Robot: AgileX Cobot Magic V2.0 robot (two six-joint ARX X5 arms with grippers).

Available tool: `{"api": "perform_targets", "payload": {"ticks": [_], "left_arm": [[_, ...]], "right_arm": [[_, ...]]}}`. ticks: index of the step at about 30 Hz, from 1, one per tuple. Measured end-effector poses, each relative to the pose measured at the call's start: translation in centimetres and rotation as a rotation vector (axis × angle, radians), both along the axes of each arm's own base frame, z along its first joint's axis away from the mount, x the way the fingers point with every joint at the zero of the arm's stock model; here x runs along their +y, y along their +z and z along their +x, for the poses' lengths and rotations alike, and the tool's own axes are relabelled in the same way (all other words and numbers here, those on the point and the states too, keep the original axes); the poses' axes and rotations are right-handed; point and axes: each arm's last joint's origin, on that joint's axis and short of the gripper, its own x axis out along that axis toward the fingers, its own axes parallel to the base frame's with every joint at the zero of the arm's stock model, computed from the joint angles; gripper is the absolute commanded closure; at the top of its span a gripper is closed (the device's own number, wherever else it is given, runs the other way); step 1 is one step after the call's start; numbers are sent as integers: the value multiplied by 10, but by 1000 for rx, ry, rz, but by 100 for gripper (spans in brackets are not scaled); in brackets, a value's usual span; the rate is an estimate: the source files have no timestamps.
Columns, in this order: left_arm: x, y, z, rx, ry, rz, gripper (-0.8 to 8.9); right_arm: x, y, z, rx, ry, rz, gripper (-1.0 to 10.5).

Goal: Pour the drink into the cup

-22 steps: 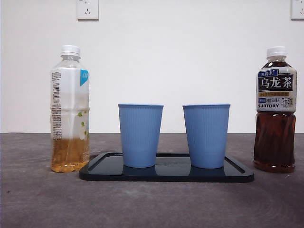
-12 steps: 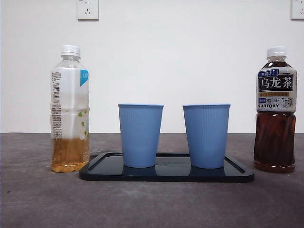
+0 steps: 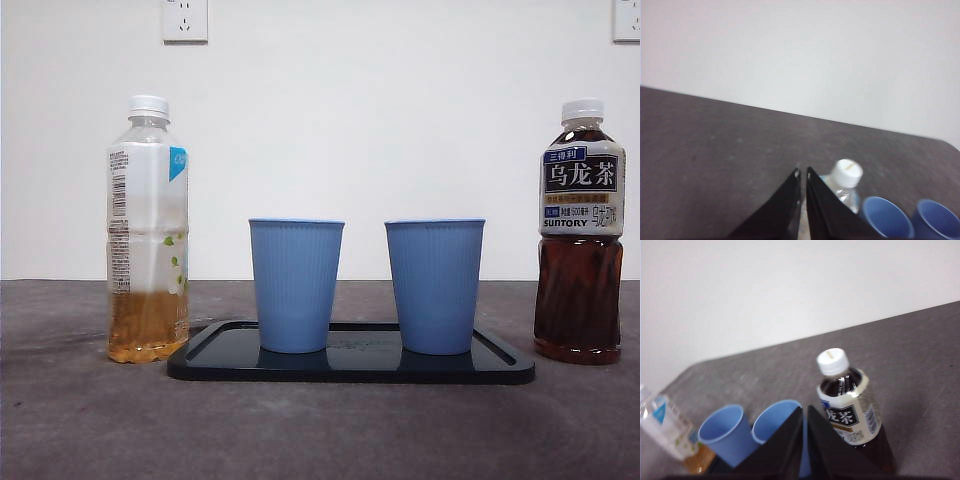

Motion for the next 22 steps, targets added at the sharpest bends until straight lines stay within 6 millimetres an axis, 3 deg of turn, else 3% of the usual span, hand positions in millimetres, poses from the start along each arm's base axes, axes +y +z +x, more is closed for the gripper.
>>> {"api": "perform_targets", "payload": {"ticks": [6,13,18,22], "left_arm": [[-14,22,17,69,-192,82,798],[-37,17,24,144,-395,193,793],[-41,17,22,118,-437,232,767],[-42,16,21,136,-440,231,599]], "right_arm": [[4,24,12,51,168,-103,935],[10,37,25,103,324,-185,935],[13,38,25,107,355,-211,930],[12,35,23,137,360,-213,728]]}}
